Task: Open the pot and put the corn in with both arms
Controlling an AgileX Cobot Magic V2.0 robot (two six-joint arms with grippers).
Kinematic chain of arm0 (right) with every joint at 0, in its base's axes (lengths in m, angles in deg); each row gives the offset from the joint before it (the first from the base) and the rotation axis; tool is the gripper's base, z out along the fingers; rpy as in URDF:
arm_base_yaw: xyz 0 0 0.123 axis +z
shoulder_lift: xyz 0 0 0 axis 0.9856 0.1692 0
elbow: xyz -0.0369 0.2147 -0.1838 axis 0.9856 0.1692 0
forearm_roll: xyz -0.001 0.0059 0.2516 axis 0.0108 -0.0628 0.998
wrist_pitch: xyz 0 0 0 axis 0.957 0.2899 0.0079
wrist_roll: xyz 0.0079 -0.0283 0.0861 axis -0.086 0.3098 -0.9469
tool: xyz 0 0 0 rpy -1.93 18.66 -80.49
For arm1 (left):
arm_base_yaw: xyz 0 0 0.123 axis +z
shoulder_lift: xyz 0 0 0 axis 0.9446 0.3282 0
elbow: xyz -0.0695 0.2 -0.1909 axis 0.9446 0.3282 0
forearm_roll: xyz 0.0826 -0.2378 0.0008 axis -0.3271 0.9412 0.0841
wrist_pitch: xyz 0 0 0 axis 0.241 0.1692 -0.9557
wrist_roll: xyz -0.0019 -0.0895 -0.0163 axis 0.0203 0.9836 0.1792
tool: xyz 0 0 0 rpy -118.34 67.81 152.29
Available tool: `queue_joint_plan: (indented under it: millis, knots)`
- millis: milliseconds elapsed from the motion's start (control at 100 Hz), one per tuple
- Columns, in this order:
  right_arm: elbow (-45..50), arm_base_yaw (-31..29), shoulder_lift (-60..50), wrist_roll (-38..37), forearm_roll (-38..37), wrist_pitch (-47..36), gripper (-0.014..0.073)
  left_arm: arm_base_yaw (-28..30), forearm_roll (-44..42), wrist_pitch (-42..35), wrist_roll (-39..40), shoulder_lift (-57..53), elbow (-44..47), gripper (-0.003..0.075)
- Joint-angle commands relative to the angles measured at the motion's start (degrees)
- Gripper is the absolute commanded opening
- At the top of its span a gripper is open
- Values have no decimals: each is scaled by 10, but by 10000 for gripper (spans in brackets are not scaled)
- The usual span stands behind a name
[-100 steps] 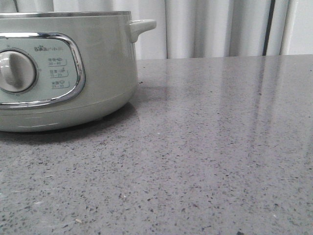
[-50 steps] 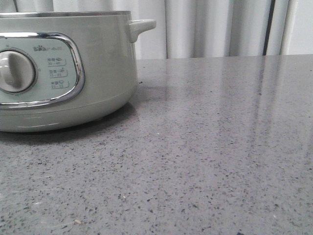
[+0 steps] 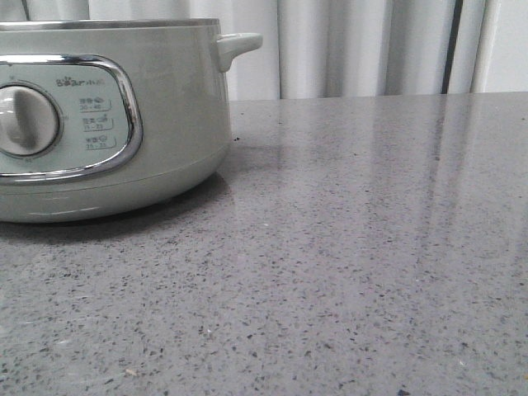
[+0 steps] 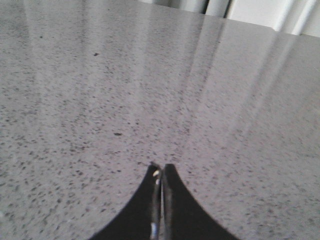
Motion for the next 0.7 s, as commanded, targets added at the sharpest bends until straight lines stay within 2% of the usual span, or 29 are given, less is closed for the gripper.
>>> queue_joint_plan:
  millis: [0, 530, 600, 690]
  knots:
    - [10, -7, -21, -2, -4, -31, -64, -4, 2, -27, 6, -16, 15, -20]
    - [9, -7, -19, -2, -6, -17, -64, -4, 2, -27, 6, -16, 15, -20]
    - [9, -7, -19, 8, 20, -8, -64, -4, 2, -27, 6, -16, 15, -20]
    - [9, -7, -19, 76, 82, 6, -64, -4, 2, -27, 6, -16, 15, -20]
